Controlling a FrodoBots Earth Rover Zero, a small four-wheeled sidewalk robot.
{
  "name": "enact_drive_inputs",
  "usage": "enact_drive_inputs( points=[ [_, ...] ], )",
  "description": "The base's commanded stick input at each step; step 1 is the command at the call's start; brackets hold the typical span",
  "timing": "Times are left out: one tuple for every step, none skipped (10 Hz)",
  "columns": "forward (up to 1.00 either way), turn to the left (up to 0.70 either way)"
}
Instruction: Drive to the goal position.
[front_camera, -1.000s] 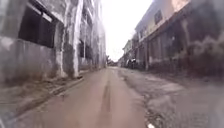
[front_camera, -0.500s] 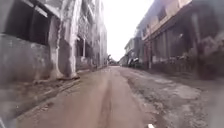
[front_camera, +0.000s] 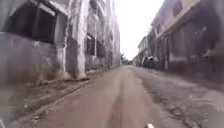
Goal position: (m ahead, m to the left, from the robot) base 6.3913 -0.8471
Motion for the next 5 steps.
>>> enact_drive_inputs(
  points=[
    [1.0,0.0],
    [1.0,0.0],
    [1.0,0.0],
    [1.0,0.0],
    [1.0,0.0]
  ],
)
